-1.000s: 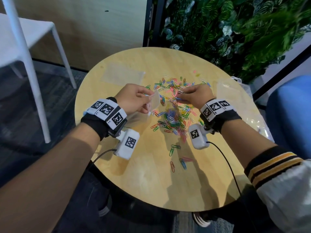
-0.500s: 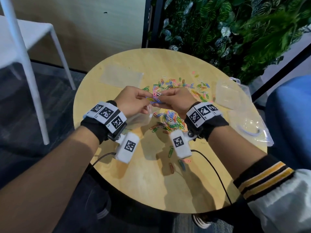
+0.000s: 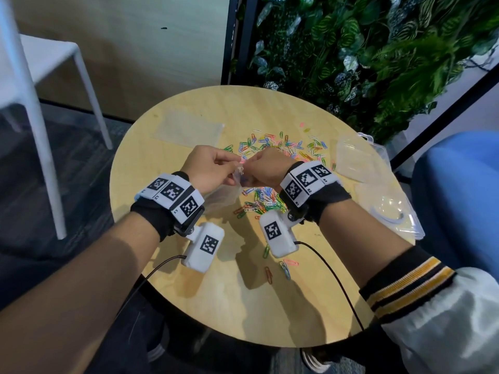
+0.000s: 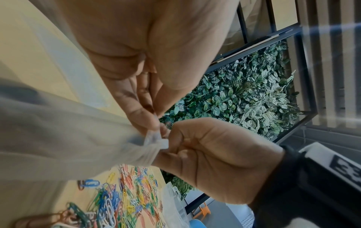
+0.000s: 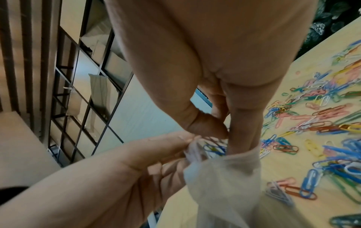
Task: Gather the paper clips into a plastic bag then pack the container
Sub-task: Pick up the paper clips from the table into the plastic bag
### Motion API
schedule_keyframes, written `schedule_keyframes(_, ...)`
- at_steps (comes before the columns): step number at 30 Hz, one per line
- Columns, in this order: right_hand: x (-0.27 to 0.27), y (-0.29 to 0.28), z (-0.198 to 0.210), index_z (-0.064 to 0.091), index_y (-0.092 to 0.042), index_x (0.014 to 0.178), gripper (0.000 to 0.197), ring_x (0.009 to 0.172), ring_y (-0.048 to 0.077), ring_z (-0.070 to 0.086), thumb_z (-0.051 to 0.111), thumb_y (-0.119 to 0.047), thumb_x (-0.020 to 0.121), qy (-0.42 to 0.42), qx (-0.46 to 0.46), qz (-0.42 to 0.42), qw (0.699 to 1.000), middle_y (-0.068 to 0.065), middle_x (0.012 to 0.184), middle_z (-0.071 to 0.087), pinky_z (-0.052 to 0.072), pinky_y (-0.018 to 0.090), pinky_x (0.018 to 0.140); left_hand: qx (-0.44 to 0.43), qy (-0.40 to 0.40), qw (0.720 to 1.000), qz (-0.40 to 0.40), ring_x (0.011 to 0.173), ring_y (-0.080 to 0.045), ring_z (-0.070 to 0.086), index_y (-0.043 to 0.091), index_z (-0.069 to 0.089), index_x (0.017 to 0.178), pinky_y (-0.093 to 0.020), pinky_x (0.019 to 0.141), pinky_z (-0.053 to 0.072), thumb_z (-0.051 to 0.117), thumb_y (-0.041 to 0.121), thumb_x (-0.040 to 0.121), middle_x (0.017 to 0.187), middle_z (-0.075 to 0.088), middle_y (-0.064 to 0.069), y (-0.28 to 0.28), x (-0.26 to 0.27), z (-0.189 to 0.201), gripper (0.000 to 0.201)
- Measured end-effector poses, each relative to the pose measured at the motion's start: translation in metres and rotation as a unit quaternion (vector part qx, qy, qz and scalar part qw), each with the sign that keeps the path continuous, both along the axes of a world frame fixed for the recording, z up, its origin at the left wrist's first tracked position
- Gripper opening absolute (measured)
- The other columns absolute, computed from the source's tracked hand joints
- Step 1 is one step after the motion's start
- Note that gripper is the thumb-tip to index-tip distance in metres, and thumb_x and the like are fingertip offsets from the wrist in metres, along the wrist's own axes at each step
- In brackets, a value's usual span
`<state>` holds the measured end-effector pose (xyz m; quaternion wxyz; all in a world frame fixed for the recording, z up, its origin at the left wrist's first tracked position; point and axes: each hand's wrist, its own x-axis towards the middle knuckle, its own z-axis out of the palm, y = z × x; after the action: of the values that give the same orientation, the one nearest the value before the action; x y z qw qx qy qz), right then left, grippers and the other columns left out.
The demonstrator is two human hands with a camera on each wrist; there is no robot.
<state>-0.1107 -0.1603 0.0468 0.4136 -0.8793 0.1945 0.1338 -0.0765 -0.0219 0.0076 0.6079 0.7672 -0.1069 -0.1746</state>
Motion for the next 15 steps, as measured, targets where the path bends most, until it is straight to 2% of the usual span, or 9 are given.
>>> schedule_keyframes(1,0.0,0.002,-0.001,0.063,-0.008,0.086,0.002,0.078,0.02,0.066,0.063,-0.01,0.087,0.003,-0.036,0.021,0.999,0.012,0.089,0.072,0.058,0.034,0.082,0.002,-0.003,1.0,-0.002,0.05,-0.011,0.066,0.007,0.074,0.105,-0.028,0.073,0.061,0.064,0.006,0.092,0.088,0.072,-0.008,0.001,-0.001,0.001,0.016)
schedule_keyframes(2,0.0,0.003,-0.001,0.067,-0.005,0.089,0.009,0.081,0.021,0.066,0.063,-0.012,0.086,-0.001,-0.076,0.035,0.996,0.014,0.095,0.073,0.058,0.036,0.085,0.005,-0.005,1.0,-0.006,0.051,-0.012,0.066,0.007,0.073,0.106,-0.027,0.072,0.061,0.064,0.005,0.092,0.087,0.072,-0.008,0.001,-0.001,0.002,0.016)
schedule_keyframes(4,-0.001,0.006,-0.001,0.074,0.0,0.091,0.016,0.08,0.02,0.069,0.063,-0.01,0.084,-0.012,-0.139,0.046,0.989,0.011,0.09,0.075,0.059,0.034,0.081,0.007,-0.005,1.0,-0.011,0.05,-0.011,0.065,0.007,0.073,0.107,-0.026,0.071,0.06,0.063,0.004,0.093,0.084,0.071,-0.008,0.002,-0.001,0.003,0.017)
schedule_keyframes(7,-0.002,0.006,0.0,0.079,-0.012,0.085,0.012,0.074,0.016,0.067,0.072,-0.007,0.075,-0.028,-0.212,0.066,0.975,0.003,0.078,0.072,0.059,0.03,0.076,0.007,-0.003,1.0,-0.008,0.051,-0.012,0.065,0.008,0.073,0.106,-0.027,0.073,0.06,0.063,0.004,0.093,0.084,0.071,-0.006,0.002,-0.001,0.005,0.017)
schedule_keyframes(9,-0.004,0.006,0.0,0.078,-0.011,0.081,0.009,0.077,0.021,0.07,0.072,-0.009,0.075,-0.043,-0.248,0.07,0.965,0.009,0.082,0.074,0.06,0.034,0.076,0.001,0.002,1.0,-0.015,0.052,-0.013,0.066,0.006,0.073,0.106,-0.027,0.073,0.061,0.063,0.003,0.092,0.086,0.072,-0.006,0.002,-0.002,0.005,0.017)
schedule_keyframes(11,-0.006,0.005,0.0,0.077,-0.009,0.088,0.016,0.084,0.024,0.068,0.065,-0.015,0.08,-0.042,-0.285,0.1,0.952,0.013,0.09,0.073,0.057,0.036,0.083,-0.004,0.006,1.0,-0.022,0.054,-0.015,0.066,0.003,0.072,0.108,-0.028,0.074,0.061,0.064,0.002,0.092,0.09,0.072,-0.009,0.001,-0.003,0.004,0.018)
schedule_keyframes(12,-0.008,0.004,0.0,0.077,-0.007,0.09,0.019,0.084,0.023,0.065,0.061,-0.016,0.084,-0.042,-0.287,0.126,0.949,0.014,0.091,0.073,0.054,0.033,0.085,-0.001,0.004,1.0,-0.024,0.054,-0.014,0.066,0.003,0.072,0.108,-0.028,0.074,0.061,0.064,0.002,0.092,0.089,0.072,-0.008,0.001,-0.003,0.004,0.018)
schedule_keyframes(13,-0.013,0.003,0.001,0.077,-0.007,0.091,0.021,0.08,0.02,0.062,0.059,-0.015,0.087,-0.054,-0.261,0.148,0.952,0.014,0.09,0.073,0.05,0.027,0.08,0.003,-0.001,1.0,-0.024,0.052,-0.013,0.066,0.004,0.072,0.107,-0.027,0.073,0.061,0.064,0.003,0.092,0.084,0.071,-0.007,0.001,-0.003,0.003,0.018)
schedule_keyframes(15,-0.027,0.001,0.001,0.078,-0.01,0.091,0.019,0.071,0.015,0.06,0.06,-0.009,0.084,-0.116,-0.161,0.138,0.97,0.007,0.084,0.074,0.044,0.013,0.062,0.002,-0.008,1.0,-0.019,0.046,-0.009,0.063,0.003,0.072,0.106,-0.023,0.067,0.06,0.064,0.003,0.091,0.074,0.068,-0.006,0.001,-0.003,0.005,0.017)
